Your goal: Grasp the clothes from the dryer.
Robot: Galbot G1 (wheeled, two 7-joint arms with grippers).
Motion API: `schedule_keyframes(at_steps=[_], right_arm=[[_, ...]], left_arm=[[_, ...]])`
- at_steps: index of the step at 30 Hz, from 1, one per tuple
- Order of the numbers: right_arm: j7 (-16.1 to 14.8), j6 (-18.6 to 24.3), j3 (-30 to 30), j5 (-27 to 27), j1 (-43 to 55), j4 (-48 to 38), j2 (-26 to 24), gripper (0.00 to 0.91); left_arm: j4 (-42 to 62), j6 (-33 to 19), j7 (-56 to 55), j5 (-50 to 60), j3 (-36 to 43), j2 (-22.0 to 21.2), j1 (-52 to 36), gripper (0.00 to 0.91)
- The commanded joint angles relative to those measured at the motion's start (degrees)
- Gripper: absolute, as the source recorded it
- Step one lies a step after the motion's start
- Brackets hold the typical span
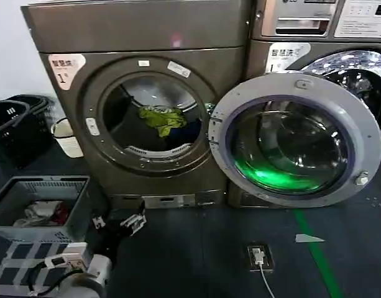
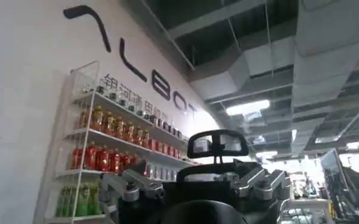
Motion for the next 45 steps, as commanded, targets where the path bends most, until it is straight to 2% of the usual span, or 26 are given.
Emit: schedule_keyframes(at_steps=[1, 45], right_arm=[[-0.68, 0.92, 0.02, 0.2, 0.04, 0.01, -0.01, 0.907], [-1.0, 0.65, -0.23, 0.49, 0.37, -0.41, -0.22, 0.907]], left_arm=[[-0.03, -0.02, 0.13, 0.06, 0.0, -0.11, -0.06, 0.907], [-1.84, 0.05, 0.68, 1.44, -0.75, -0.47, 2.04, 0.907]])
